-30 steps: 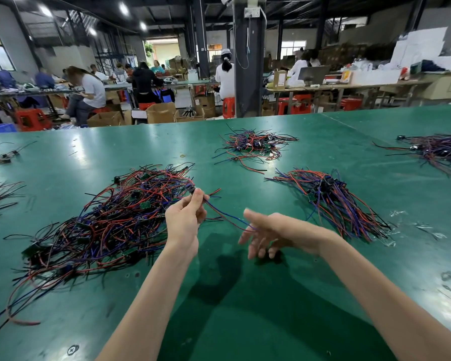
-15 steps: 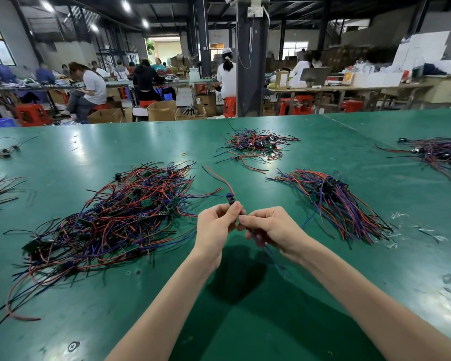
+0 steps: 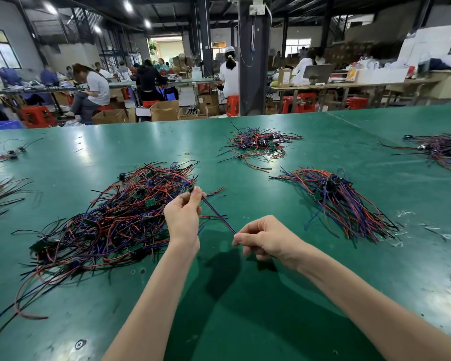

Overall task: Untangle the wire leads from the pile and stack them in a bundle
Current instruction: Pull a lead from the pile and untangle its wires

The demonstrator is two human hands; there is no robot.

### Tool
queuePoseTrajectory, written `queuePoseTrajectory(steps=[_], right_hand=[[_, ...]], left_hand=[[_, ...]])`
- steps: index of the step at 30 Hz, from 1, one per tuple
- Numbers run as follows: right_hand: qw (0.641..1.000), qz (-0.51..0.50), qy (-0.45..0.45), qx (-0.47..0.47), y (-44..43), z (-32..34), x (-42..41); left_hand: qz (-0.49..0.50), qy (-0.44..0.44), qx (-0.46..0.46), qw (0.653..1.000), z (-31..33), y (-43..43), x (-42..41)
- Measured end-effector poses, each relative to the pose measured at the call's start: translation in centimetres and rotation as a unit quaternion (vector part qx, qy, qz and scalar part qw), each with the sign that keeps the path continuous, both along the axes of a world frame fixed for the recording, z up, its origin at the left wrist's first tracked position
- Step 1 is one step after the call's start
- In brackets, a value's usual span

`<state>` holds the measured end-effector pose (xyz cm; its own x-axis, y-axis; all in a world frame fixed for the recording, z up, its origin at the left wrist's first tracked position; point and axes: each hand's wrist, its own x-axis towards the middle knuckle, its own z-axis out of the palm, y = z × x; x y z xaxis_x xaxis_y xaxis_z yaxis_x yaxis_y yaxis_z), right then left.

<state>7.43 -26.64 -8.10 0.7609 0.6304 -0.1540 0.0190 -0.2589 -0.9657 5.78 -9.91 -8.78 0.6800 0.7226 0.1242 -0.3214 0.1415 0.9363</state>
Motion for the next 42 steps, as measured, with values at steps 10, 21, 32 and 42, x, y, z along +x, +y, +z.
queuePoseTrajectory(steps=[10,21,32,42], right_hand=[[0.997,-0.061,0.046,-0.004,0.6,-0.4,-0.5],[0.998,0.018,0.038,0.035,-1.3,1.2,0.9],[0.992,-0.035,-0.052,0.109,-1.0,0.4,1.7],[0.993,-0.061,0.021,0.100,-0.7,-0.2,1.1]], left_hand=[[0.044,0.032,0.091,0.994,-0.3,-0.3,0.1],[-0.004,-0.002,0.017,1.000,0.6,0.6,-0.3],[-0.244,0.034,0.027,0.969,0.2,-4.1,-0.8],[-0.152,0.032,0.085,0.984,-0.3,-3.8,-0.6]])
